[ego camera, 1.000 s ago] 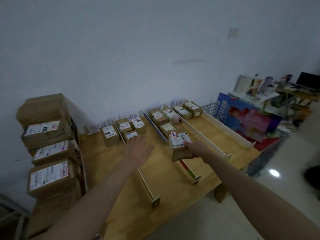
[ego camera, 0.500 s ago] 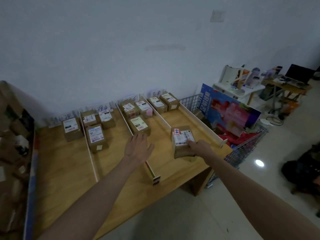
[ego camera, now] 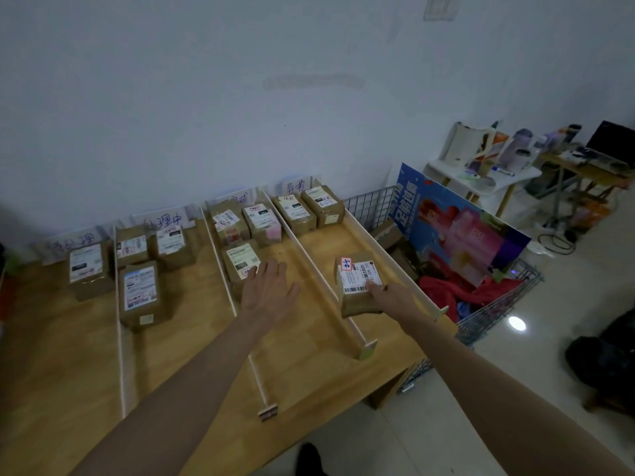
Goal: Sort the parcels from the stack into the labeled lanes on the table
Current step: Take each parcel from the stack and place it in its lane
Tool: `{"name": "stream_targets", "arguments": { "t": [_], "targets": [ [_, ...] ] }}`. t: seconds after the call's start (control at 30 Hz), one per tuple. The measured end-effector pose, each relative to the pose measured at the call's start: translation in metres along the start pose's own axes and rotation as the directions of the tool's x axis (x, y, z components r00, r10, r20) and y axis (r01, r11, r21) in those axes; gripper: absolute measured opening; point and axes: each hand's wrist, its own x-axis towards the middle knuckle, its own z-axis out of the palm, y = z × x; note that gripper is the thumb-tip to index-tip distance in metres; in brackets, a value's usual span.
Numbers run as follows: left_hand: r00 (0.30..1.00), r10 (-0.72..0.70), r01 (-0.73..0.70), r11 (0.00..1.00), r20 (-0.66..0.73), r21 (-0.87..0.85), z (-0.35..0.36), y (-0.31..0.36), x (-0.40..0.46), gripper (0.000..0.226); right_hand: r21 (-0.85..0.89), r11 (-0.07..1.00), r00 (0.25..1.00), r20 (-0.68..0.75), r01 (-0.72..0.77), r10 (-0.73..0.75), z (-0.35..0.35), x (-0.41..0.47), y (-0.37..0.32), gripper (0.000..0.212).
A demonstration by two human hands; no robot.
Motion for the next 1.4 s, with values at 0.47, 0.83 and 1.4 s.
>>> {"name": "stream_targets", "arguments": {
  "t": [0.47, 0.83, 1.4],
  "targets": [
    [0.992, -0.120, 0.122, 0.992, 0.042, -0.039, 0.051, 0.017, 0.125, 0.060, -0.089, 0.996, 0.996, 0.084, 0.012, -0.005, -0.006, 0.160, -0.019, 0.060],
    [0.934, -0.346, 0.353, 0.933, 0.090, -0.068, 0.093, 0.023, 0.182, 0.062, -0.165, 0.977, 0.946, 0.316, 0.131, -0.073, 0.040, 0.312, -0.039, 0.060],
    [0.807, -0.560, 0.579, 0.813, 0.187, -0.062, 0.134, 0.017, 0.171, 0.059, -0.077, 0.993, 0.915, 0.400, 0.094, -0.055, 0.128, 0.404, -0.044, 0.058]
  ]
}}
